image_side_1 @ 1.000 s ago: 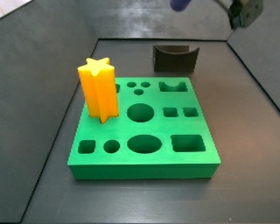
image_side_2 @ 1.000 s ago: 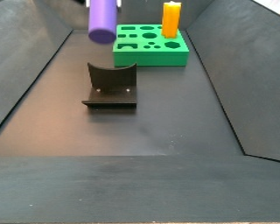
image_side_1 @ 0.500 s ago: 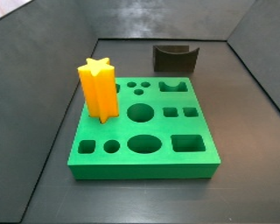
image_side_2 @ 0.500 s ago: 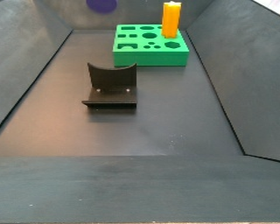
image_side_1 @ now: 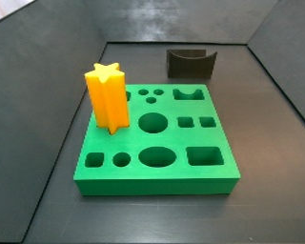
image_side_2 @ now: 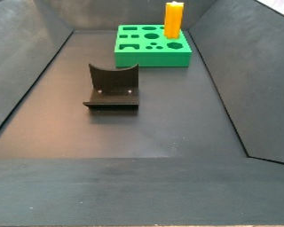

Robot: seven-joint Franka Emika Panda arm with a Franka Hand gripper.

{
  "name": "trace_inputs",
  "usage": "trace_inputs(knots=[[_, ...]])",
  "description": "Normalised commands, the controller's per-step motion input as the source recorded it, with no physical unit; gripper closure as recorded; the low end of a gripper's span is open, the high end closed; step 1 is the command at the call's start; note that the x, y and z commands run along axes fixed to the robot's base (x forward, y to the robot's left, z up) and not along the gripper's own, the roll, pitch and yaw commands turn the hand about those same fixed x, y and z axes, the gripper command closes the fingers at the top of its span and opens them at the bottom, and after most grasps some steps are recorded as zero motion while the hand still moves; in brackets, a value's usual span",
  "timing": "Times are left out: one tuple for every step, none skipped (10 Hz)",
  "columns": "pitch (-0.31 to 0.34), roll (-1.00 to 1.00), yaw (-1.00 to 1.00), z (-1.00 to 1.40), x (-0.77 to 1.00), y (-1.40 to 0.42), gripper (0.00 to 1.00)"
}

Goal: Pick up the round object. Move up. Place the round object on the fixture. Regrasp the round object. Move to above the board. Insert the round object.
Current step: Move to above the board.

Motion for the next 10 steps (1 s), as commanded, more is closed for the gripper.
trace_inputs(knots=[[0.048, -0.05, 0.08, 0.40, 0.01, -0.02, 1.00], [0.047, -0.05, 0.07, 0.18, 0.01, -0.01, 1.00], [0.010, -1.00, -0.06, -0.08, -0.55, -1.00, 1.00], [0.000, -1.00, -0.06, -0.07, -0.55, -1.00, 1.00], [-0.007, -1.00, -0.06, -0.07, -0.57, -1.00, 1.00], [-0.015, -1.00, -0.06, -0.09, -0.60, -1.00, 1.00], [-0.016, -1.00, -0.06, -0.08, -0.60, -1.00, 1.00], [-0.020, -1.00, -0.06, -0.07, -0.63, -1.00, 1.00], [-0.020, -1.00, -0.06, -0.09, -0.65, -1.00, 1.00], [-0.024, -1.00, -0.06, -0.07, -0.68, -0.98, 1.00]])
